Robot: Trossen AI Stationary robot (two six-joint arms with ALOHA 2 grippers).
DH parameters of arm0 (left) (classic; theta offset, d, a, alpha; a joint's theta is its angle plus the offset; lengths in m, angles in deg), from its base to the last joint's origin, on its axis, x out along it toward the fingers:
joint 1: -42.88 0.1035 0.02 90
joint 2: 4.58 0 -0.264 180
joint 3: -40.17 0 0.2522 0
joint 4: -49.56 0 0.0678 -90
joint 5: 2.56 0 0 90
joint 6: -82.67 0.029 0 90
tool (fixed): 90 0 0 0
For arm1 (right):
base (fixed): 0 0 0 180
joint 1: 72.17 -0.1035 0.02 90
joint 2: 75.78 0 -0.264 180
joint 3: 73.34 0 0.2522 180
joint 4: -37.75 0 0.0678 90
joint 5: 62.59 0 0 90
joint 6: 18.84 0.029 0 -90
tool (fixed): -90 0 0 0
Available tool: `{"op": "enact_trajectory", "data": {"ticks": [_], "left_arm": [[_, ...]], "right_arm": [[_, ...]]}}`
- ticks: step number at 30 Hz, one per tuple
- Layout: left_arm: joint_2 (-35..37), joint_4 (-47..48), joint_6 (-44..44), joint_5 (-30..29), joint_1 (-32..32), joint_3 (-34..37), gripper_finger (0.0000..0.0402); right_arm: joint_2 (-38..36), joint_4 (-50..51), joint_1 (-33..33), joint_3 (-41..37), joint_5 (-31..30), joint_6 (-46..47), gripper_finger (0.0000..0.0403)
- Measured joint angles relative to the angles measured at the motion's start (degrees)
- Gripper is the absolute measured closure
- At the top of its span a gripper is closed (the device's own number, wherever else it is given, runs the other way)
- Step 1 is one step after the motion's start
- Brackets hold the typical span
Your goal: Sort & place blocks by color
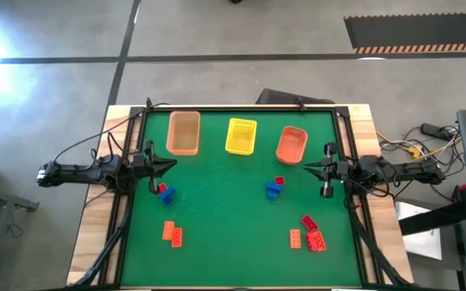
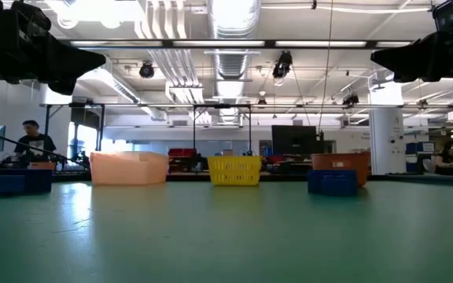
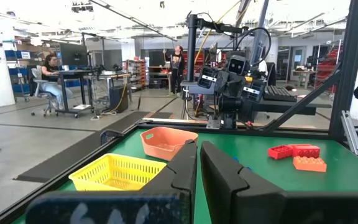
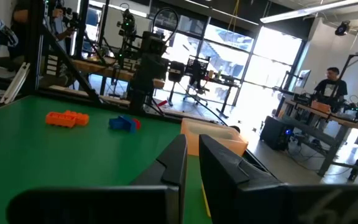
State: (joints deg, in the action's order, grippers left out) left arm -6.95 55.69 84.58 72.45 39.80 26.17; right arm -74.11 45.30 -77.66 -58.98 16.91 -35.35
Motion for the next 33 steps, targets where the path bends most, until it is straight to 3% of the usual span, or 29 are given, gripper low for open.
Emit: {"op": "enact_trajectory", "data": {"ticks": [15, 25, 29, 33], "left_arm": [[0.0, 0.0, 0.0, 0.0, 0.0, 0.0, 0.0395], [0.0, 0.0, 0.0, 0.0, 0.0, 0.0, 0.0395], [0.0, 0.0, 0.0, 0.0, 0.0, 0.0, 0.0395], [0.0, 0.0, 0.0, 0.0, 0.0, 0.0, 0.0395]], "right_arm": [[0.0, 0.0, 0.0, 0.0, 0.0, 0.0, 0.0369], [0.0, -0.1, 0.0, 0.0, 0.0, -7.1, 0.0369], [0.0, -1.8, 0.0, 0.0, 0.0, -4.0, 0.0369], [0.0, -5.7, 0.0, 0.0, 0.0, 4.6, 0.0369]]}}
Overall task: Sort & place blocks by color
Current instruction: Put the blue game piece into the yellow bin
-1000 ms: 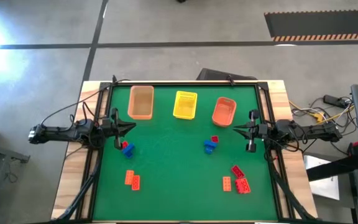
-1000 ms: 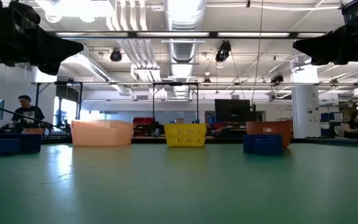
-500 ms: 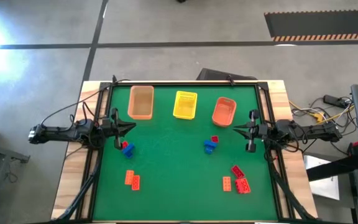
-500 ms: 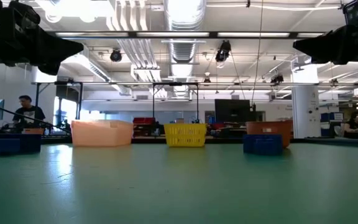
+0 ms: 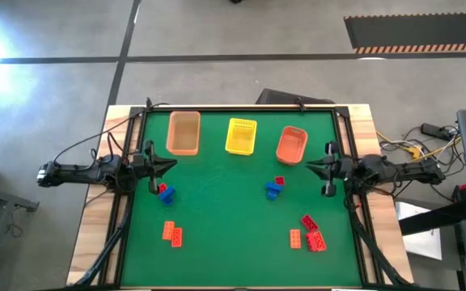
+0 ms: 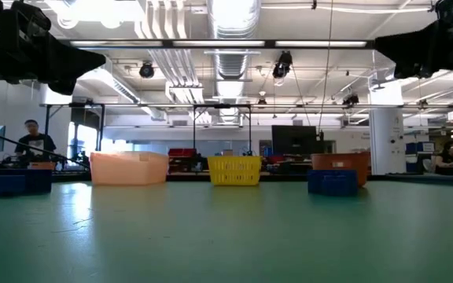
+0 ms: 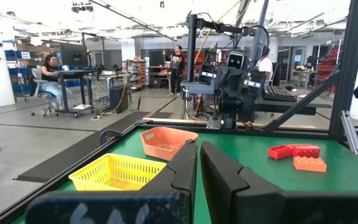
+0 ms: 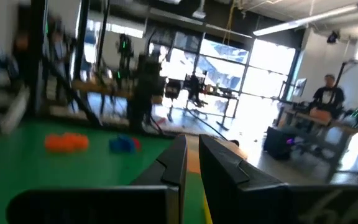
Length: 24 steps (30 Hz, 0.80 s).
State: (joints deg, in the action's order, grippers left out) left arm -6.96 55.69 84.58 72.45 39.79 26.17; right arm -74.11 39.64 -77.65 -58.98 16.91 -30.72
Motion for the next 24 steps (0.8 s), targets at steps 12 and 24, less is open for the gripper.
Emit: {"op": "enact_trajectory", "data": {"ticks": [12, 24], "left_arm": [[0.0, 0.0, 0.0, 0.0, 0.0, 0.0, 0.0395], [0.0, -9.9, -9.0, 0.0, 0.0, 0.0, 0.0395]], "right_arm": [[0.0, -5.4, 0.0, 2.3, -4.9, 18.7, 0.0369], [0.0, -5.1, 0.0, 7.6, -8.3, 45.2, 0.0369]]}}
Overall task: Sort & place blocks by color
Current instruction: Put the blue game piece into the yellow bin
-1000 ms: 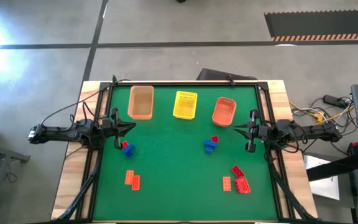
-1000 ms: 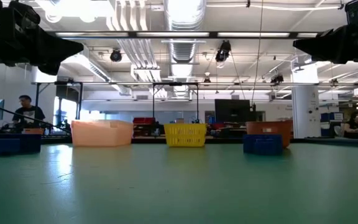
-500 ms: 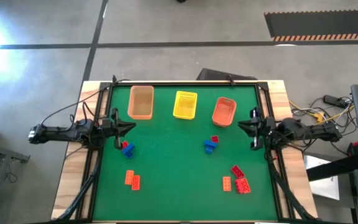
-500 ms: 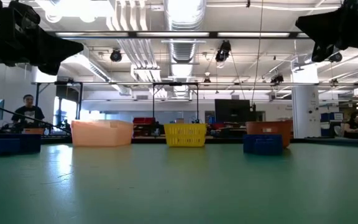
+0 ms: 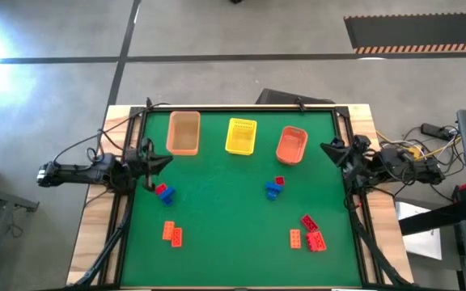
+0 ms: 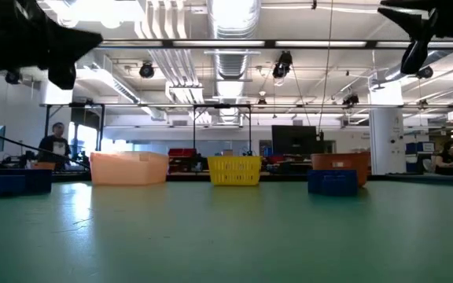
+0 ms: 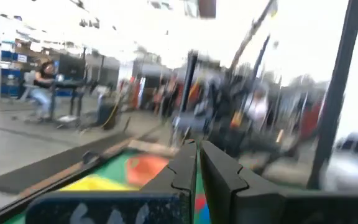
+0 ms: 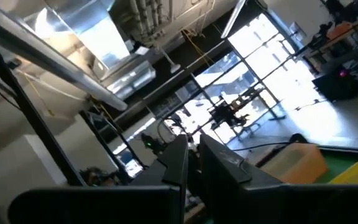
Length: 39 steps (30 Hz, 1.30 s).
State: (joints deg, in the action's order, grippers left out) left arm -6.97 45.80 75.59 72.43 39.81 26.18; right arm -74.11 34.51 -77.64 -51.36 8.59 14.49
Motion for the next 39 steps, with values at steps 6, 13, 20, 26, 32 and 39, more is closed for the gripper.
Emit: {"op": "enact_trajectory", "data": {"ticks": [6, 13, 20, 26, 32, 39], "left_arm": [[0.0, -13.2, -3.1, 0.0, 0.0, 0.0, 0.0395], [0.0, -27.7, -3.2, -3.2, 0.0, 0.0, 0.0395], [-1.1, -30.3, -4.6, -8.9, 0.1, -1.5, 0.0395], [-7.6, -23.4, -7.2, -9.7, 0.1, -8.1, 0.0395], [-19.8, -17.5, -8.5, -10.1, 0.1, -16.7, 0.0395], [-31.7, -4.2, -15.3, -10.1, 0.1, -25.7, 0.0395]], "right_arm": [[0.0, 0.0, 0.0, 2.6, 0.8, 2.9, 0.0369], [0.0, 0.0, 0.0, 5.6, 0.3, 2.6, 0.0369], [0.0, 0.1, 0.0, 9.2, 0.2, 1.5, 0.0369], [1.1, 0.4, 0.0, 11.0, -1.5, -7.2, 0.0369], [4.3, 0.5, 0.0, 11.1, -9.5, -15.3, 0.0369], [13.1, 0.1, 0.0, 12.8, -11.4, -10.1, 0.0369]]}}
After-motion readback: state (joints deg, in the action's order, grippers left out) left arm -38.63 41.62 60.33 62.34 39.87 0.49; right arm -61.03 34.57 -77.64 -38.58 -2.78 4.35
